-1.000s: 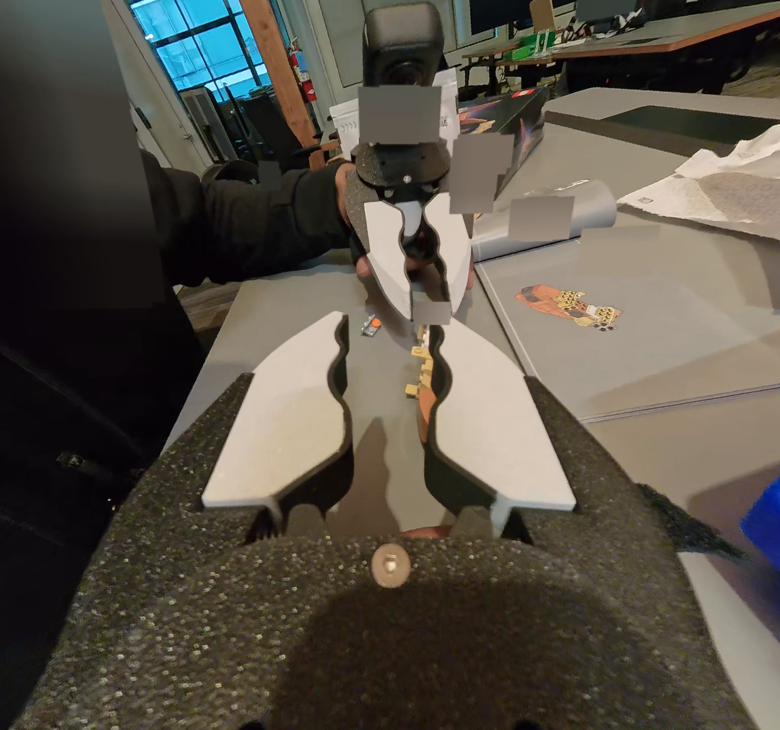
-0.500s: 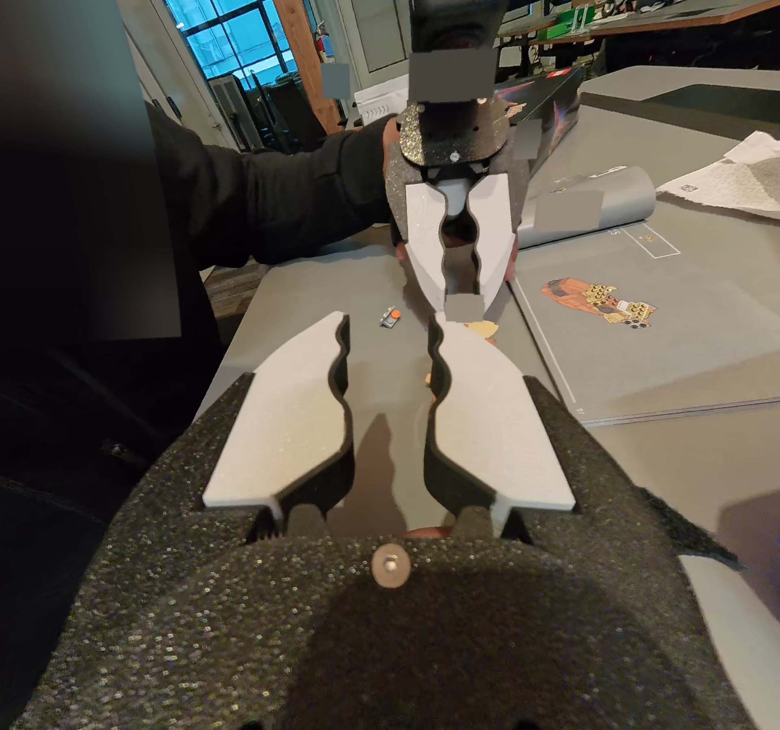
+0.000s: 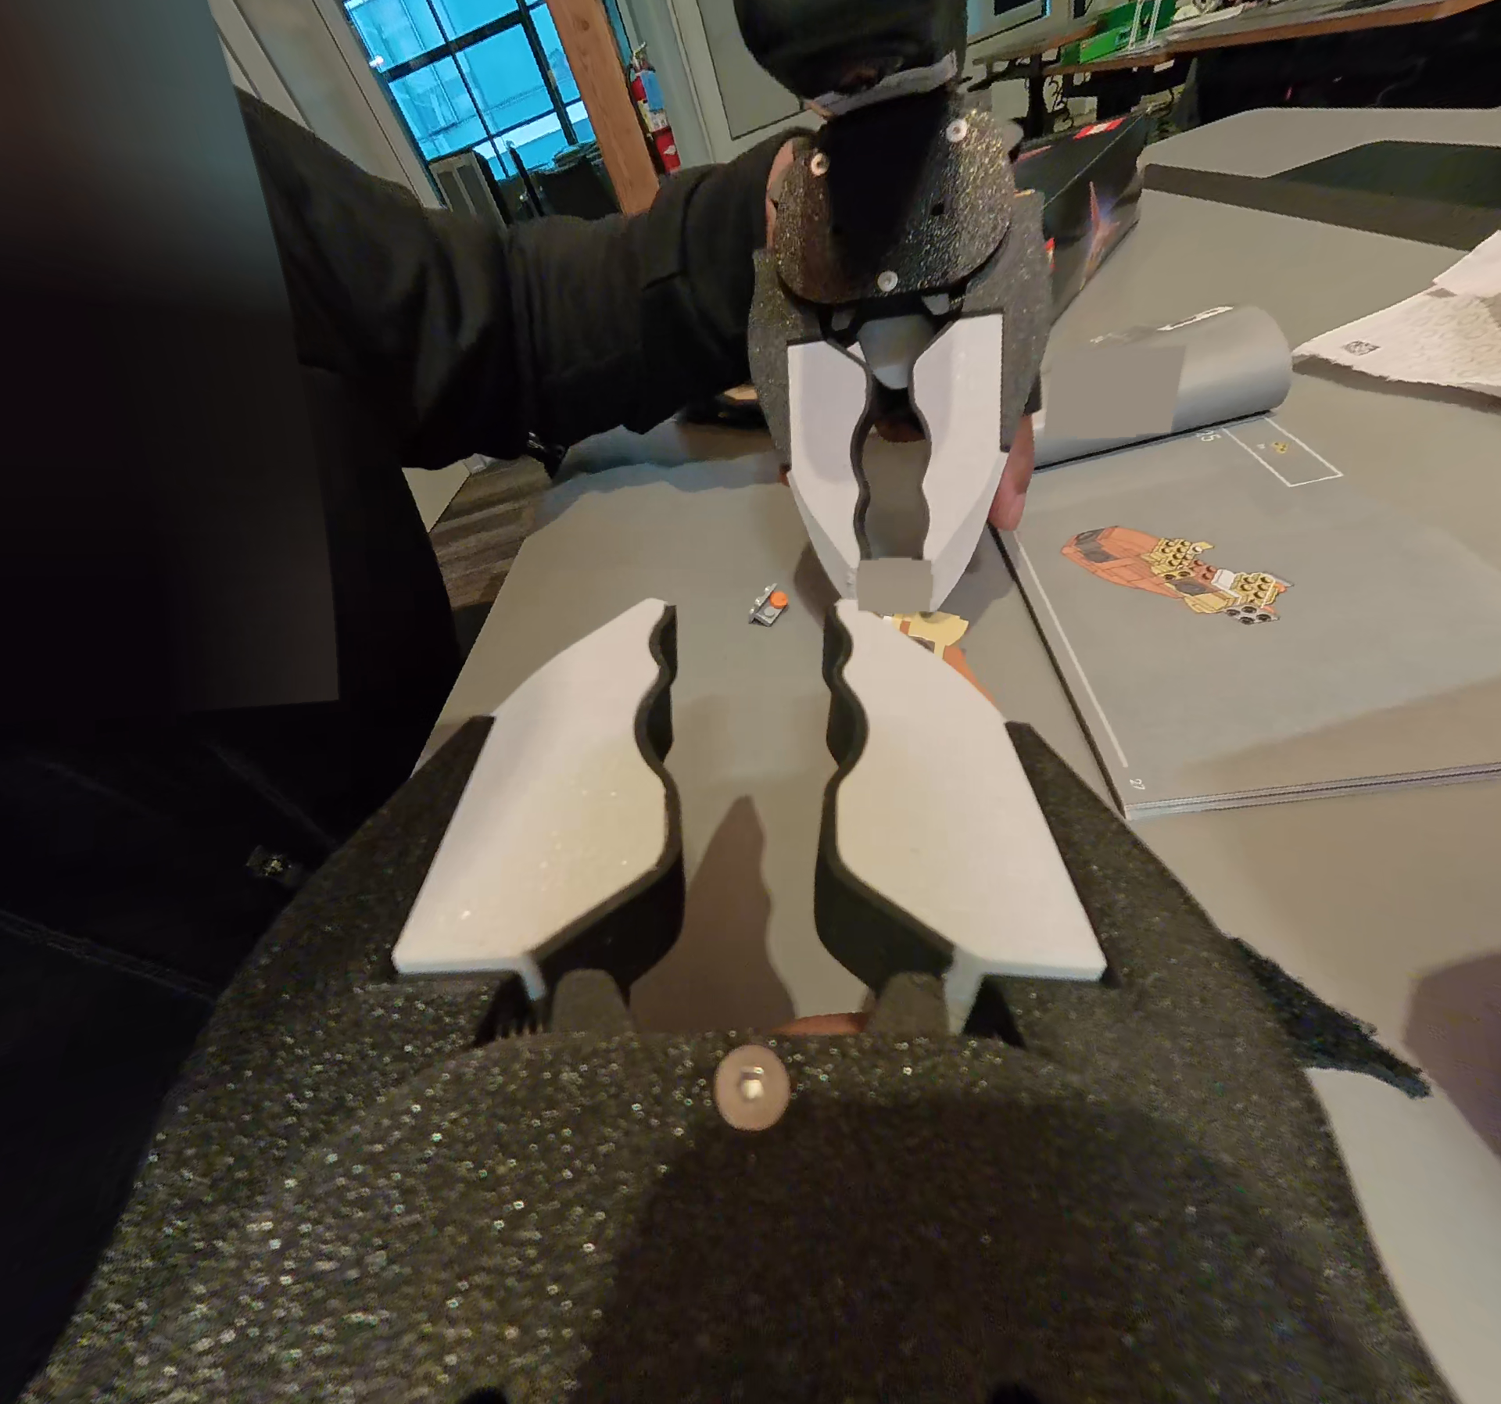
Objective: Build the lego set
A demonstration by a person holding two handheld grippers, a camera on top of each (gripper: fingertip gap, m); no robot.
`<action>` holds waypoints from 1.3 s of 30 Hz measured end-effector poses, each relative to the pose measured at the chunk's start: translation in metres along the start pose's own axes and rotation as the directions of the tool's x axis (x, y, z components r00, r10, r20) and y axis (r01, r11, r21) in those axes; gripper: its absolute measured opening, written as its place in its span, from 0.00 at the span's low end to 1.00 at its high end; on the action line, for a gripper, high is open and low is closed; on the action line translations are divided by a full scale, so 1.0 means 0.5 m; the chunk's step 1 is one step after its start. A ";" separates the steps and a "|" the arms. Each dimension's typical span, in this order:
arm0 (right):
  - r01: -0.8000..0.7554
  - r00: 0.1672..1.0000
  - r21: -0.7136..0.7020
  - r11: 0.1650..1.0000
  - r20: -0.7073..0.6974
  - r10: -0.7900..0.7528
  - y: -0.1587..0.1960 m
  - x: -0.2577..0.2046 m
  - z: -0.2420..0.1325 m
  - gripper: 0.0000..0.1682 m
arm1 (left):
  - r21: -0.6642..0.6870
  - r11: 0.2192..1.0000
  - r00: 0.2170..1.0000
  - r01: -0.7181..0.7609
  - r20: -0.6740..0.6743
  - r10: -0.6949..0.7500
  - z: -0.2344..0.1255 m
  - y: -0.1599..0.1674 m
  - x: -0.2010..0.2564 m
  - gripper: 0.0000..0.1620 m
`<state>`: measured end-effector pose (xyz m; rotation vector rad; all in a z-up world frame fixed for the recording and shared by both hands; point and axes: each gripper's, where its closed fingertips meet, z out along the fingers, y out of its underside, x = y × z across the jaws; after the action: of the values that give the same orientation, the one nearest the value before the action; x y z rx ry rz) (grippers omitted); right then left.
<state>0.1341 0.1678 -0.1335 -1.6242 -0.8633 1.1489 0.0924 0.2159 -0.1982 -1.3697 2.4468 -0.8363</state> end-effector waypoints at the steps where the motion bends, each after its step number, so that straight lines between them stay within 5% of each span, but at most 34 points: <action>1: 0.001 1.000 0.000 1.000 -0.001 -0.001 0.000 0.000 0.000 0.20 | -0.006 1.000 1.000 -0.007 -0.001 0.007 -0.002 0.000 -0.002 0.11; 15: 0.001 1.000 -0.004 1.000 0.000 -0.001 0.002 -0.002 -0.002 0.20 | -0.141 0.988 0.995 -0.061 -0.092 0.048 0.002 -0.001 0.004 0.10; 39: 0.012 1.000 -0.029 0.999 -0.018 -0.013 0.009 -0.002 0.000 0.20 | -0.188 0.982 0.996 0.005 -0.084 -0.021 0.005 -0.005 0.002 0.10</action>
<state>0.1337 0.1655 -0.1374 -1.6485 -0.8810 1.1154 0.0949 0.2132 -0.1987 -1.4420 2.6438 -0.6947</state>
